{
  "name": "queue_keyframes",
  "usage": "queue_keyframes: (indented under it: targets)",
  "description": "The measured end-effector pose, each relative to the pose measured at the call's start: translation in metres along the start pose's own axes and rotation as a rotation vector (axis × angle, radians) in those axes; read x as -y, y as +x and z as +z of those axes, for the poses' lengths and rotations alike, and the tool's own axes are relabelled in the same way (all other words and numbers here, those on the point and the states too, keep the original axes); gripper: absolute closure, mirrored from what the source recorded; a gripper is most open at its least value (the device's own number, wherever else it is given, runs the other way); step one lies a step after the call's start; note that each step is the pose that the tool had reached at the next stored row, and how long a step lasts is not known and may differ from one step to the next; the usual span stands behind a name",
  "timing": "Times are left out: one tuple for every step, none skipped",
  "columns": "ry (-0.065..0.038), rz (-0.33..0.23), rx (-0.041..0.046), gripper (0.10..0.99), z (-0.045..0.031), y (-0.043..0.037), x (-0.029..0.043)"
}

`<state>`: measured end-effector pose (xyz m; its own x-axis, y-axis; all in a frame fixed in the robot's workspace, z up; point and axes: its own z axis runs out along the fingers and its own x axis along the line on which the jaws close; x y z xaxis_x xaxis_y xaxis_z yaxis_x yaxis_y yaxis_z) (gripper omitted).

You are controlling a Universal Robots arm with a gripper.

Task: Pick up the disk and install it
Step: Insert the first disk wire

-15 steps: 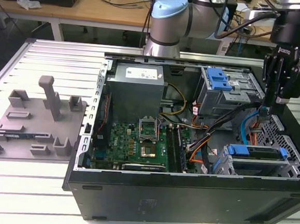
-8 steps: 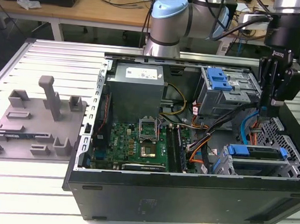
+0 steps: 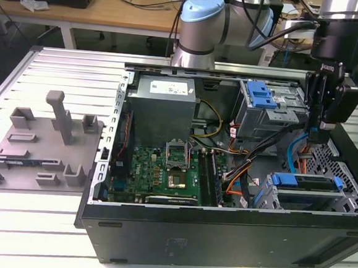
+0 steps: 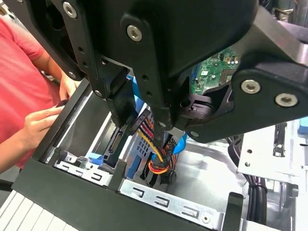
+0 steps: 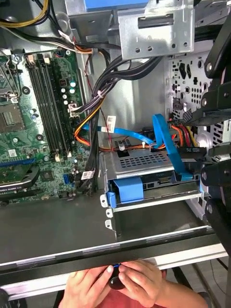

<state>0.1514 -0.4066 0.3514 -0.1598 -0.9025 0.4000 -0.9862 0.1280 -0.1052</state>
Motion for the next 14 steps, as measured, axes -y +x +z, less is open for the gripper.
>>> queue_keyframes:
  targets:
    - [0.0,0.0,-0.0015,0.659,0.0012,-0.0008,-0.0008]
    - [0.0,0.0,-0.0014,0.659,0.0019,-0.0011,-0.0008]
    - [0.0,0.0,-0.0018,0.659,0.0025,-0.0015,-0.0009]
    - [0.0,0.0,-0.0024,0.659,0.0037,-0.0023,-0.0011]
    - [0.001,0.0,-0.0037,0.659,0.0041,-0.0031,-0.0013]
    - [0.001,0.0,-0.0083,0.659,0.0037,-0.0047,-0.0016]
    - [0.002,-0.001,-0.0121,0.659,0.0033,-0.0059,-0.0018]
    - [0.003,-0.001,-0.0171,0.659,0.0027,-0.0075,-0.002]
    - [0.003,-0.001,-0.0226,0.659,0.0023,-0.0093,-0.0022]
    - [0.004,-0.001,-0.0255,0.659,0.0022,-0.0101,-0.0024]
    - [0.005,-0.002,-0.0293,0.659,0.0023,-0.011,-0.0025]
    - [0.005,-0.002,-0.0319,0.659,0.0027,-0.0114,-0.0026]
    - [0.005,-0.002,-0.0338,0.659,0.003,-0.0117,-0.0026]
    - [0.006,-0.002,-0.0348,0.659,0.0032,-0.0118,-0.0027]
